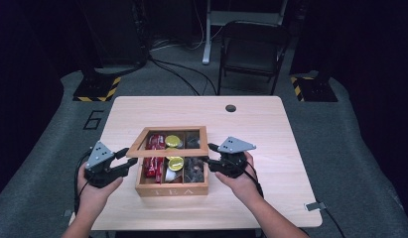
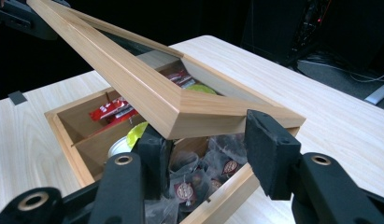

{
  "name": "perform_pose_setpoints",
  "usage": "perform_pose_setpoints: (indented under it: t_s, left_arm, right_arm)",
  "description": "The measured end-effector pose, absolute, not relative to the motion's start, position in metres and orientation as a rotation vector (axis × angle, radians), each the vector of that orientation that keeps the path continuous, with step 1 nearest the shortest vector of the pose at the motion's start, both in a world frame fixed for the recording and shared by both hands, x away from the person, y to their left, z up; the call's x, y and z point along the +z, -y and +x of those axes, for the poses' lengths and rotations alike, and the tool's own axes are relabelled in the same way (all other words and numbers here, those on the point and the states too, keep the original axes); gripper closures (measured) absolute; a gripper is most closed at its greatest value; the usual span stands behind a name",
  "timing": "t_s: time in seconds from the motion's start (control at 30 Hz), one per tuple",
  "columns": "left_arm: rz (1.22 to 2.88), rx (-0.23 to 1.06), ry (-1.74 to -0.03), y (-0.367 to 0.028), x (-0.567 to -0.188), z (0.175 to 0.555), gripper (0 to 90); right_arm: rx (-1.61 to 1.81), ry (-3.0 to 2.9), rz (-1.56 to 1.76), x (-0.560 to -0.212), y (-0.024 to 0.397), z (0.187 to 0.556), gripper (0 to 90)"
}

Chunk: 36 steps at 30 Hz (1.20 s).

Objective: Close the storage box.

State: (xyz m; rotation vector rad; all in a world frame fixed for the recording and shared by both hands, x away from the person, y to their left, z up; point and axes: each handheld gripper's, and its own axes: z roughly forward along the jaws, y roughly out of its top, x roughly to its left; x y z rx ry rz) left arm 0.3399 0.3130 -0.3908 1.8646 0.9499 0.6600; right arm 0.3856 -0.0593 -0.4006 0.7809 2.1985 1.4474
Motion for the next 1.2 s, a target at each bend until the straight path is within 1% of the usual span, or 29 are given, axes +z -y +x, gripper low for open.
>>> perform_pose_setpoints:
  t_s: [0.6,0.93,1.2]
  left_arm:
    - [1.864,0.619,-0.954,-0.315,-0.414,0.329,54.8]
    - [1.907,0.613,-0.946,-0.314,-0.428,0.326,52.7]
    - [1.907,0.602,-0.942,-0.315,-0.434,0.325,52.0]
  right_arm:
    - [1.438,-2.204,0.769,-0.422,0.062,0.370,52.7]
    - [1.414,-2.219,0.767,-0.437,0.061,0.363,52.5]
    - [1.414,-2.230,0.766,-0.440,0.062,0.359,52.5]
